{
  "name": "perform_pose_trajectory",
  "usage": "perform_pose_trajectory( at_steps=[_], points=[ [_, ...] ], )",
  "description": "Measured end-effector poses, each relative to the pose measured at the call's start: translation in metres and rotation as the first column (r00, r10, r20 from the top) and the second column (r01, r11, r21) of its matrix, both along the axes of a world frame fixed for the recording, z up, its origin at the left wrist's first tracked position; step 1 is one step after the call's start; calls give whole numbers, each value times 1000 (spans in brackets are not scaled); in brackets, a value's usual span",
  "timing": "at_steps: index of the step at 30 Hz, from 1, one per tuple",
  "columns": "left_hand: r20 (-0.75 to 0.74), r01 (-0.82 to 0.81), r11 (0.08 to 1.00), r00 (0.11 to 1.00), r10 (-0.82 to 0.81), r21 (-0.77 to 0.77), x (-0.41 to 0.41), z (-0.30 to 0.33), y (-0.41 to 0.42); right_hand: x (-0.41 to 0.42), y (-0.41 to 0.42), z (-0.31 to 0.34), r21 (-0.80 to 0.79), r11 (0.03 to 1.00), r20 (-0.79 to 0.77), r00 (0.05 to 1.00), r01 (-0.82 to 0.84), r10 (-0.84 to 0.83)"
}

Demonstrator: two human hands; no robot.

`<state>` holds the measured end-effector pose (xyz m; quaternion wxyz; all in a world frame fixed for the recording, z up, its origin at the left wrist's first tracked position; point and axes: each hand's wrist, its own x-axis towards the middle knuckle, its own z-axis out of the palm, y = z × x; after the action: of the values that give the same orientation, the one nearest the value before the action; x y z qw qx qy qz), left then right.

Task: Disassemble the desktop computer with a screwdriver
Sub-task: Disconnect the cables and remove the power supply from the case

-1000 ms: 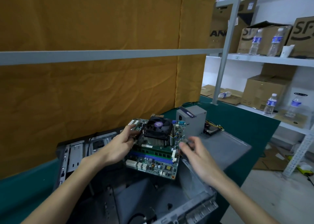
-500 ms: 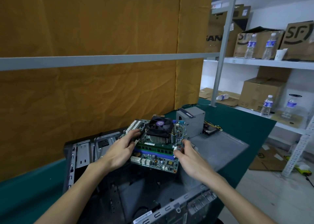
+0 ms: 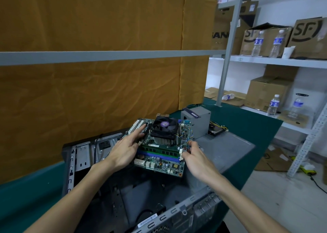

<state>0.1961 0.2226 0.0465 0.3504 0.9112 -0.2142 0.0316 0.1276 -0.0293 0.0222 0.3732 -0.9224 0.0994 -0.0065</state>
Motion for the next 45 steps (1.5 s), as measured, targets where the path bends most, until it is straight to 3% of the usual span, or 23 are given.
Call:
perform_pose_trajectory(
  at_steps=[9, 11, 13, 14, 17, 19, 24, 28, 30, 32, 34, 37, 41, 45],
  points=[
    [-88, 38, 995, 995, -47, -93, 8, -2, 4, -3, -2, 1, 125, 992, 29, 1000, 0, -3],
    [-109, 17, 992, 994, -30, -123, 8, -2, 4, -10, 0, 1, 84, 996, 295, 954, 24, -48],
    [-95, -31, 993, 995, 20, -113, 9, -4, 3, -15, 2, 5, -151, 986, 640, 767, 74, 40],
    [-63, -66, 994, 996, 61, -92, 9, -5, 1, -17, 3, 8, -266, 962, 686, 715, 69, 139],
    [58, -134, 990, 989, 136, -44, 11, -4, -10, -12, 7, 15, -451, 890, 521, 791, -65, 322],
    [58, -101, 990, 993, 107, -101, 12, -1, -22, -5, 8, 15, -453, 888, 502, 800, -79, 327],
    [-56, -35, 968, 998, 21, -250, 31, 9, -43, 3, -2, 29, -276, 948, 493, 823, -159, 281],
    [-152, -36, 899, 988, -34, -437, 45, 17, -46, 1, 4, 35, -491, 858, 477, 778, -150, 409],
    [-196, -7, 886, 976, -95, -463, 45, 19, -45, -2, 5, 33, -502, 855, 509, 753, -135, 417],
    [-250, 37, 893, 954, -165, -448, 44, 22, -42, -1, -3, 39, -379, 916, 559, 757, -128, 337],
    [-292, 80, 910, 933, -212, -406, 44, 25, -37, 3, -19, 48, -157, 974, 602, 766, -165, 227],
    [-329, 117, 931, 914, -237, -346, 48, 26, -34, 16, -55, 57, 233, 951, 593, 805, -204, 28],
    [-174, 109, 981, 975, -137, -160, 51, 25, -54, 44, -105, 49, 637, 771, 419, 849, -22, -321],
    [-90, 8, 987, 996, -23, -161, 53, 24, -62, 92, -124, 38, 849, 517, 186, 855, 108, -484]
  ],
)
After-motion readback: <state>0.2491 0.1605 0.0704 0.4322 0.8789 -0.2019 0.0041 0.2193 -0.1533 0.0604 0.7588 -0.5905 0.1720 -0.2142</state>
